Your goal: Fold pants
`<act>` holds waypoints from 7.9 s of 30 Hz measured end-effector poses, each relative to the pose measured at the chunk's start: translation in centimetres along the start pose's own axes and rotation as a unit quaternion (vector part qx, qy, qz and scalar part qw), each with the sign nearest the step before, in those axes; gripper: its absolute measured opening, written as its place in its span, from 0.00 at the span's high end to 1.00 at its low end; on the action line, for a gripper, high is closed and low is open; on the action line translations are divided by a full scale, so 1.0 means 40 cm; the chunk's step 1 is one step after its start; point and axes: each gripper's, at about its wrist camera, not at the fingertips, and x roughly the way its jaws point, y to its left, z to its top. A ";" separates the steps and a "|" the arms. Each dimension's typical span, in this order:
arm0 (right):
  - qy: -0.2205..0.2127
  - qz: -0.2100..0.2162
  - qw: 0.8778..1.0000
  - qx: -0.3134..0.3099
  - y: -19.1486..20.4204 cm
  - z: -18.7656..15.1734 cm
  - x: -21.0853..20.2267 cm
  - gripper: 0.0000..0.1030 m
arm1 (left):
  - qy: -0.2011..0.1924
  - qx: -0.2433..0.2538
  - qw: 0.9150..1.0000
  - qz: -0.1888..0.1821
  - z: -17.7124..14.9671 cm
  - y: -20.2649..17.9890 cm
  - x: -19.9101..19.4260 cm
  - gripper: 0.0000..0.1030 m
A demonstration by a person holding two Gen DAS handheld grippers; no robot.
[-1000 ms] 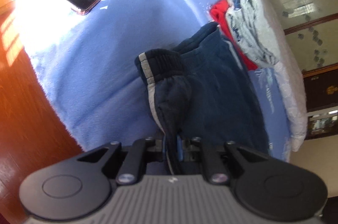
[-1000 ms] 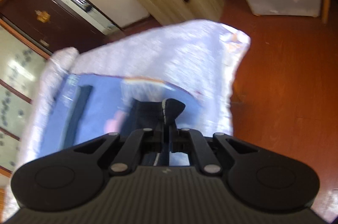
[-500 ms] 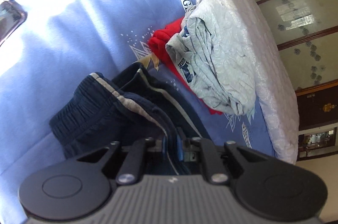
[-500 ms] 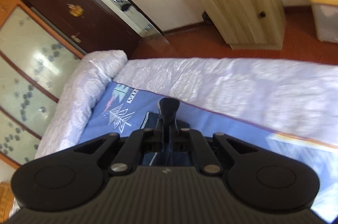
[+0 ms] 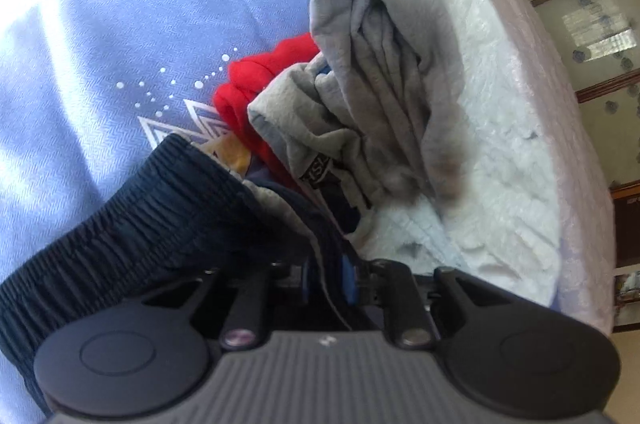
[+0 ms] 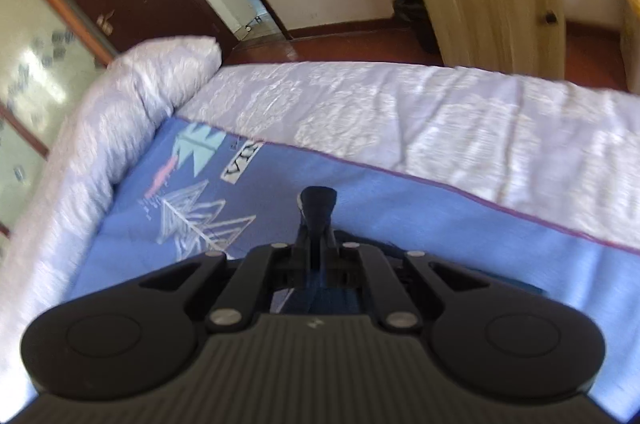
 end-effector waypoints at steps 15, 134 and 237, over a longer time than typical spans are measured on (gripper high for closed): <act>-0.036 0.053 0.997 0.038 -0.250 -0.010 -0.211 0.56 | -0.024 0.064 0.994 -0.080 -0.080 0.163 -0.252 0.44; 0.006 0.306 0.951 -0.040 -0.339 -0.303 -0.690 0.90 | 0.125 0.307 0.917 -0.223 -0.691 0.202 -0.479 0.64; 0.120 0.300 0.899 -0.295 -0.043 -0.893 -0.780 0.61 | -0.133 0.374 0.902 -0.169 -0.594 0.135 -0.609 0.81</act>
